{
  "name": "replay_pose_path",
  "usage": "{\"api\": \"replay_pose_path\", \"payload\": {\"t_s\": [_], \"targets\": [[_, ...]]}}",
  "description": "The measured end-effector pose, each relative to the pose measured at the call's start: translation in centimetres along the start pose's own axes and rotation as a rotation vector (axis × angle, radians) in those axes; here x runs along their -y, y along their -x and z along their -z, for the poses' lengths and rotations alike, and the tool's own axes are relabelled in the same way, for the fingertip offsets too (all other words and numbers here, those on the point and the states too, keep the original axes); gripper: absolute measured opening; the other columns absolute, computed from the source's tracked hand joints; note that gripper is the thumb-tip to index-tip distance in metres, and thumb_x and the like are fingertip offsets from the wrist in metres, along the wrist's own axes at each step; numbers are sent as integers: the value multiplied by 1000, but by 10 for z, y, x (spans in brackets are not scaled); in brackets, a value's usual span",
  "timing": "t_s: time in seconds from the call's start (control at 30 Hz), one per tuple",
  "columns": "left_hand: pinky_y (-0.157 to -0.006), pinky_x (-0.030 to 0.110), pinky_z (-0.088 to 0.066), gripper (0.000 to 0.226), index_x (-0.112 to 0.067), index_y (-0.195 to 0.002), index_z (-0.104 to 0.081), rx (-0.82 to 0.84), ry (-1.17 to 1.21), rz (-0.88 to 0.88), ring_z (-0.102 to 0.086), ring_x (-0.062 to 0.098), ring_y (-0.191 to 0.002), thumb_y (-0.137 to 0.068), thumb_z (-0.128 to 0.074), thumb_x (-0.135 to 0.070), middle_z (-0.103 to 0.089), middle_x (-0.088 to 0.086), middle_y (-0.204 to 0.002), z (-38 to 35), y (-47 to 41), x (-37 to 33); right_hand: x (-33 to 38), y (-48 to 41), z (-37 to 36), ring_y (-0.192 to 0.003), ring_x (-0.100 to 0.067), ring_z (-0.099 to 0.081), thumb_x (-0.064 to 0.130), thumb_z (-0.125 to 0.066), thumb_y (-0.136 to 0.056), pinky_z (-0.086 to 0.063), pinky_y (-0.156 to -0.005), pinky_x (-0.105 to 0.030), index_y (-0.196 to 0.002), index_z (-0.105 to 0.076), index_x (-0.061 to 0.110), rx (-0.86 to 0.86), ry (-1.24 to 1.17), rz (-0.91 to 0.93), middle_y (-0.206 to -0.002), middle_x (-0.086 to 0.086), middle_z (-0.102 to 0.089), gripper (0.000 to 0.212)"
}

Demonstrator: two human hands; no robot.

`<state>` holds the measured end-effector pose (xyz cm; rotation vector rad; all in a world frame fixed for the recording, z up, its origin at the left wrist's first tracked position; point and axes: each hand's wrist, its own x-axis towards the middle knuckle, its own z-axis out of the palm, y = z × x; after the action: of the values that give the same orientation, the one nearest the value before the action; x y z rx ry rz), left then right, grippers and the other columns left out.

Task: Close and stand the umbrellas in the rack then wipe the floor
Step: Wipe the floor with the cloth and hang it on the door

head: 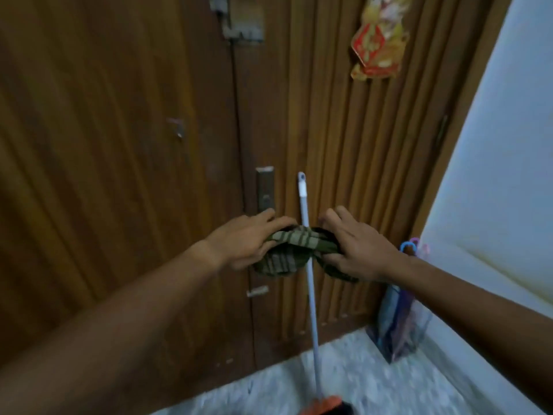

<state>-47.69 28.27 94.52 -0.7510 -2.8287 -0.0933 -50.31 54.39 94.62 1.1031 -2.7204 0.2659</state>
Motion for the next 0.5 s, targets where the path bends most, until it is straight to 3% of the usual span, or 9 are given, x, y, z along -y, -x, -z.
{"api": "replay_pose_path", "payload": {"t_s": [0.17,0.3,0.4,0.5], "targets": [[-85,34,-46,27,-24,-128,-57,-124,79,192,-53,17,-99,-102,-49,-22,-46,-6,-113,78,34,69,51,-94,27,-76,-12,-48,51,-49,-100,-47,-65,-37,-96,-41,35,-115,-56,134,-92,15,-41,18],[-83,38,-53,26,-26,-105,-68,-234,142,254,-59,9,-95,-93,-55,-8,-62,-12,-99,106,41,98,72,-153,41,-89,-14,-59,34,-54,-100,-47,-70,-37,-79,-55,39,-104,-195,141,-90,13,-59,22],[-84,38,-55,29,-35,-105,-66,-275,177,294,-63,5,-99,-90,-58,-12,-68,-16,-103,109,35,115,75,-188,41,-85,-14,-61,25,-58,-99,-45,-70,-35,-84,-66,30,-109,-308,150,-89,8,-65,18],[-86,43,-53,24,-37,-106,-61,-263,142,355,-61,11,-102,-90,-52,-21,-65,-13,-107,110,22,131,72,-220,38,-86,-8,-63,20,-59,-99,-48,-68,-28,-92,-66,26,-213,-480,162,-90,10,-69,12]]}}
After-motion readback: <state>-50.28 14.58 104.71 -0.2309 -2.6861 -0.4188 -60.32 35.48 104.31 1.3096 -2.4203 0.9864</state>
